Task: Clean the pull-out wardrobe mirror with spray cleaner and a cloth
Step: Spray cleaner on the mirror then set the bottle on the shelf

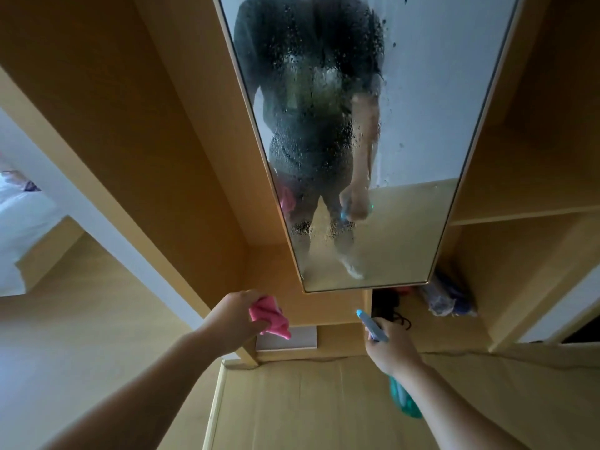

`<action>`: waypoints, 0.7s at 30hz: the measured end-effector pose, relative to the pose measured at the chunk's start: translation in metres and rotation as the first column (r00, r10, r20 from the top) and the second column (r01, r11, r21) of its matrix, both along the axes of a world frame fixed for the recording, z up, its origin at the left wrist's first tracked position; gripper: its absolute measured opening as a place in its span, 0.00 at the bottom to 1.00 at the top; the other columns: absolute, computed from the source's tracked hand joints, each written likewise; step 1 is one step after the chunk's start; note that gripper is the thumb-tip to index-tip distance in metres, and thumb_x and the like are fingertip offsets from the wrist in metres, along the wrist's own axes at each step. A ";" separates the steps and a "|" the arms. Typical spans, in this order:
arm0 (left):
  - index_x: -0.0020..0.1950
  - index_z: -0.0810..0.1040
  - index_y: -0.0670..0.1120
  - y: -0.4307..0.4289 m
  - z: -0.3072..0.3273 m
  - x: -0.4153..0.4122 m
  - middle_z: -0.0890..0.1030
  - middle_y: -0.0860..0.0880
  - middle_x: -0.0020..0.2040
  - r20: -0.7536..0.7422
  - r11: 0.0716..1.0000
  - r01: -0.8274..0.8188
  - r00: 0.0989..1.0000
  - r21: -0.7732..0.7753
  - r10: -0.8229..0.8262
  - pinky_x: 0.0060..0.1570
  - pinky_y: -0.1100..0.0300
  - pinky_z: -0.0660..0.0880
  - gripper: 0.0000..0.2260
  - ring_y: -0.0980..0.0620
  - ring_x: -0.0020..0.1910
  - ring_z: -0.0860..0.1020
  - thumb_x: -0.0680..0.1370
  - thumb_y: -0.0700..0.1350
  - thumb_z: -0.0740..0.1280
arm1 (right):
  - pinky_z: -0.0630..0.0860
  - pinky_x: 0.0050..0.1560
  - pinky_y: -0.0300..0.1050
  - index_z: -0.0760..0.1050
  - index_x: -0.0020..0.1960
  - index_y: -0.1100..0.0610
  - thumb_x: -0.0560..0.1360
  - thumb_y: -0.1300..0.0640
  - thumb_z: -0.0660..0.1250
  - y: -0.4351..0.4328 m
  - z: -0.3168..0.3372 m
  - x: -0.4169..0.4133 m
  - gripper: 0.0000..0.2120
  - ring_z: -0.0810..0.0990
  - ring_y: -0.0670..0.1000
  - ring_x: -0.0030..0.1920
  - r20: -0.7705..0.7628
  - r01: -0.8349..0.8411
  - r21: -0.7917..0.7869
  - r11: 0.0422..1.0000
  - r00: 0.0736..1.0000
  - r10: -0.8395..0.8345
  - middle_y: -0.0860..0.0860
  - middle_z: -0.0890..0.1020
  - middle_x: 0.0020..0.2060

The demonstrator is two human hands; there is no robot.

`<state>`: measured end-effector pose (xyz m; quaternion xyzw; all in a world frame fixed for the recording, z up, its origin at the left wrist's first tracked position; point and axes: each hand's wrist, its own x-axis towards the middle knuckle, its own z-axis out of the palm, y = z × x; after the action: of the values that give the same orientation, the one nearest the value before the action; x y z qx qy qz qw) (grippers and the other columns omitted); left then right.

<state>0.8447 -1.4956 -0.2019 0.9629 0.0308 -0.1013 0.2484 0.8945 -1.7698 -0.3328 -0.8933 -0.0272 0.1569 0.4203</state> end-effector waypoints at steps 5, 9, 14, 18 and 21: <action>0.46 0.79 0.60 -0.008 0.002 0.002 0.82 0.63 0.43 0.012 0.999 0.028 1.000 -0.020 -0.028 0.48 0.65 0.78 0.10 0.69 0.46 0.78 0.72 0.45 0.75 | 0.67 0.34 0.42 0.75 0.45 0.59 0.71 0.67 0.61 -0.015 0.008 -0.002 0.07 0.70 0.50 0.31 0.003 0.041 0.133 0.990 0.999 -0.042 0.52 0.73 0.31; 0.47 0.80 0.57 -0.035 0.013 0.010 0.78 0.73 0.46 0.025 0.995 0.085 0.996 -0.050 -0.084 0.45 0.70 0.75 0.08 0.72 0.46 0.77 0.73 0.45 0.74 | 0.70 0.37 0.39 0.75 0.45 0.49 0.71 0.66 0.64 -0.038 0.024 -0.003 0.12 0.73 0.47 0.33 0.133 -0.012 0.147 0.989 0.991 -0.008 0.48 0.74 0.37; 0.46 0.78 0.61 -0.089 0.029 0.026 0.80 0.69 0.42 0.063 0.989 0.141 0.988 -0.051 -0.138 0.46 0.68 0.75 0.08 0.70 0.45 0.78 0.74 0.48 0.73 | 0.72 0.36 0.37 0.73 0.65 0.47 0.76 0.57 0.66 -0.086 0.052 -0.003 0.18 0.77 0.47 0.32 0.208 0.035 0.200 0.979 0.975 -0.077 0.44 0.76 0.28; 0.51 0.79 0.60 -0.143 0.041 0.046 0.82 0.62 0.47 0.106 0.972 0.234 0.967 -0.012 -0.231 0.52 0.61 0.78 0.08 0.64 0.48 0.79 0.75 0.49 0.71 | 0.77 0.44 0.45 0.65 0.64 0.37 0.73 0.57 0.69 -0.133 0.092 -0.009 0.26 0.77 0.49 0.35 0.267 0.031 0.280 0.959 0.958 -0.109 0.49 0.75 0.33; 0.51 0.80 0.57 -0.192 0.053 0.059 0.82 0.62 0.46 0.146 0.940 0.330 0.937 -0.081 -0.316 0.54 0.59 0.78 0.07 0.65 0.47 0.80 0.75 0.46 0.71 | 0.76 0.42 0.51 0.61 0.60 0.33 0.68 0.63 0.67 -0.175 0.119 -0.017 0.32 0.75 0.51 0.35 0.295 -0.001 0.305 0.952 0.951 -0.093 0.48 0.72 0.36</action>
<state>0.9033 -1.6876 -0.1489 0.9451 -0.1497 -0.0790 0.2797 0.8775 -1.9451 -0.2140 -0.8324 -0.0943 0.0009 0.5461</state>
